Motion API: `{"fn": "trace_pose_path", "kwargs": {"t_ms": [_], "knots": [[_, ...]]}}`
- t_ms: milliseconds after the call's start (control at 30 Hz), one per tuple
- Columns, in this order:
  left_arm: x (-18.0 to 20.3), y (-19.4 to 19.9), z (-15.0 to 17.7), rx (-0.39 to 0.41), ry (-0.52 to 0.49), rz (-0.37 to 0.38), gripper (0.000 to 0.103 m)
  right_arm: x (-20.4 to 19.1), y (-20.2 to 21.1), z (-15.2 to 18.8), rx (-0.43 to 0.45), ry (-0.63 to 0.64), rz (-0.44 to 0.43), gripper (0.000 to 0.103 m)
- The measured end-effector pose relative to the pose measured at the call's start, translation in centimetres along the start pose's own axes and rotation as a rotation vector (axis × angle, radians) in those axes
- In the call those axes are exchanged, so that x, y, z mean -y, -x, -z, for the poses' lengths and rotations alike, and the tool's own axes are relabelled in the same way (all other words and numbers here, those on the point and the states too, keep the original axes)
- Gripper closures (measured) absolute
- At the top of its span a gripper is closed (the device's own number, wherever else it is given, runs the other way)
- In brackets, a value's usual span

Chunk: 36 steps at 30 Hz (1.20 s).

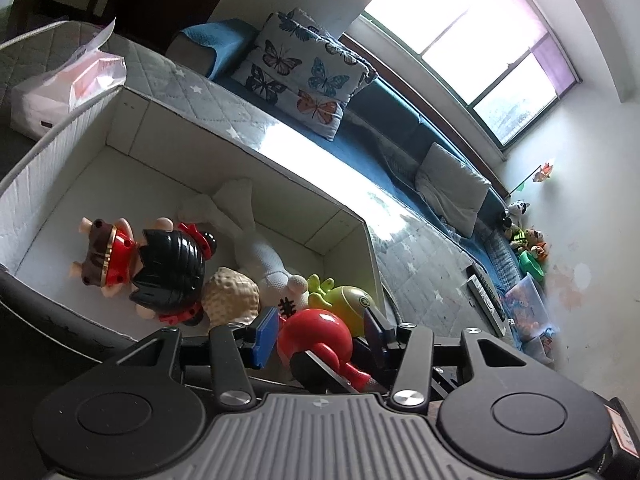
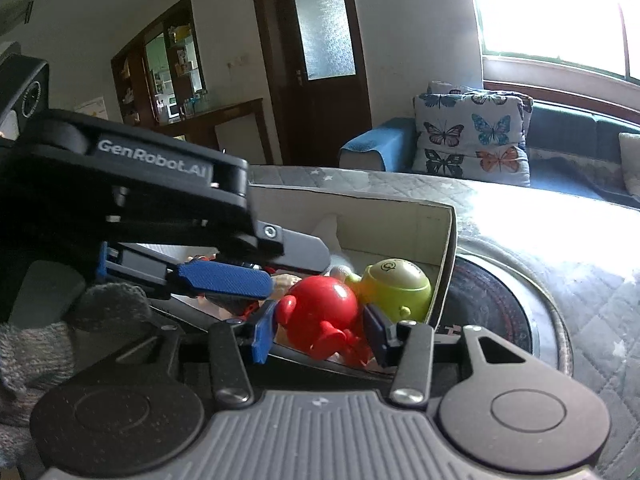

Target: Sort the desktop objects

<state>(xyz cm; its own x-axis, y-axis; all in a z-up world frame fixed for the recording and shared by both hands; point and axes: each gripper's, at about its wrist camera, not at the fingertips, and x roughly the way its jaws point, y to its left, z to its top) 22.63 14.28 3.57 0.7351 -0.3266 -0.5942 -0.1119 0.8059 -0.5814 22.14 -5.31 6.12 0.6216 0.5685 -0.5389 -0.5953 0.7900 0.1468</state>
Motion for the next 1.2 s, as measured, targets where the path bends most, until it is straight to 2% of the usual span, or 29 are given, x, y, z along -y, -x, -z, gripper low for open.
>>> {"fn": "trace_pose_path", "kwargs": {"t_ms": [367,533,600,667,800,1100,1200], "knots": [[-0.3,2.7,1.4,0.018,-0.036,-0.031,0.054,-0.7,2.1,0.6,0.029,0.005,0.007,0.053],[-0.4,4.2,2.4,0.036,-0.053,-0.043,0.054,-1.0,3.2,1.4,0.037,-0.002,0.006,0.047],[-0.3,4.8,2.9,0.045,-0.069,-0.048,0.054,-1.3,3.7,1.7,0.042,0.001,0.008,0.040],[-0.2,5.2,3.4,0.051,-0.084,-0.057,0.054,-1.6,4.2,1.9,0.044,0.000,0.004,0.039],[-0.3,6.0,4.4,0.061,-0.103,-0.077,0.054,-2.2,5.0,2.5,0.050,0.001,0.011,0.025],[-1.1,7.7,6.4,0.094,-0.133,-0.132,0.054,-3.0,6.5,4.1,0.046,-0.001,0.029,0.006],[-1.4,8.2,7.1,0.105,-0.143,-0.151,0.054,-3.2,6.9,4.6,0.043,-0.004,0.029,0.003]]}}
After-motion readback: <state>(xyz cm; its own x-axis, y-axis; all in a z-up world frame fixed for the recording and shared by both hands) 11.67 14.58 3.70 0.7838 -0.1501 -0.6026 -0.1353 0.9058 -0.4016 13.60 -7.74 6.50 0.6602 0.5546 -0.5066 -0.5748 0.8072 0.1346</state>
